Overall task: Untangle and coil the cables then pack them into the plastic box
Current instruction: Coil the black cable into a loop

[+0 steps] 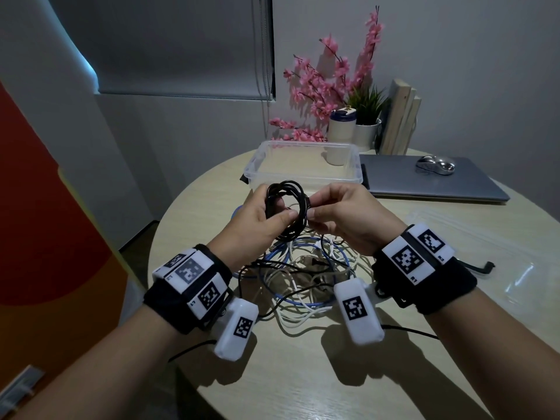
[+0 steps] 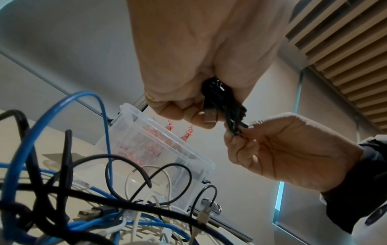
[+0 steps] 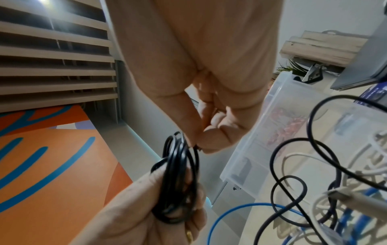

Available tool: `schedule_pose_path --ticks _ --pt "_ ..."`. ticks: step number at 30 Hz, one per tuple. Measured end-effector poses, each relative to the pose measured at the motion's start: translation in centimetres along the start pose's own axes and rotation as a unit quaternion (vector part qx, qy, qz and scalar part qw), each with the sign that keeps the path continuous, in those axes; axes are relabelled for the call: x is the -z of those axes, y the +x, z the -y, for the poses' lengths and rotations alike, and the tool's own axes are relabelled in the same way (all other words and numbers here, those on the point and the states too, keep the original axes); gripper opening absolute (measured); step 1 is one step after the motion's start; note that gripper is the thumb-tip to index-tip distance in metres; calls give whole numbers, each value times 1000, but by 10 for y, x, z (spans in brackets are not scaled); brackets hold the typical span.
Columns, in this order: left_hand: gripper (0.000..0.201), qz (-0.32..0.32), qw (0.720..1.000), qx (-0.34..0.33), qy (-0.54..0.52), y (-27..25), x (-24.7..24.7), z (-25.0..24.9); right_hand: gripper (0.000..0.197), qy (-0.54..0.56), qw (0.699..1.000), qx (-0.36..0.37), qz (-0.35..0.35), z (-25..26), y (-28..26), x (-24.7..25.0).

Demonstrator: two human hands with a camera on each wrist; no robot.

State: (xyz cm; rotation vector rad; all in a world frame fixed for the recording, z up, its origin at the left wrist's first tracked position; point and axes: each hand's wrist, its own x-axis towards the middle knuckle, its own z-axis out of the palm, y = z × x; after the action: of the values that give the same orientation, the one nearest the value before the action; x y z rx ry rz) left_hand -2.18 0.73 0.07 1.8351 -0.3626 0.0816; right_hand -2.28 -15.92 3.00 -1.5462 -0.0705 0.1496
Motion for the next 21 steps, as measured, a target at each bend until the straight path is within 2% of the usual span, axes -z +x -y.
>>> schedule_pose_path --ticks 3,7,11,21 --pt "32 17 1000 14 -6 0 0 0 19 4 1000 -7 1 2 0 2" --pt "41 15 999 23 -22 -1 -3 -1 18 1 1000 -7 5 0 -1 1" --pt "27 10 998 38 -49 0 -5 0 17 4 1000 -11 13 -1 -1 2" --pt "29 4 994 54 -92 0 -6 1 22 -74 997 4 14 1 -1 4"
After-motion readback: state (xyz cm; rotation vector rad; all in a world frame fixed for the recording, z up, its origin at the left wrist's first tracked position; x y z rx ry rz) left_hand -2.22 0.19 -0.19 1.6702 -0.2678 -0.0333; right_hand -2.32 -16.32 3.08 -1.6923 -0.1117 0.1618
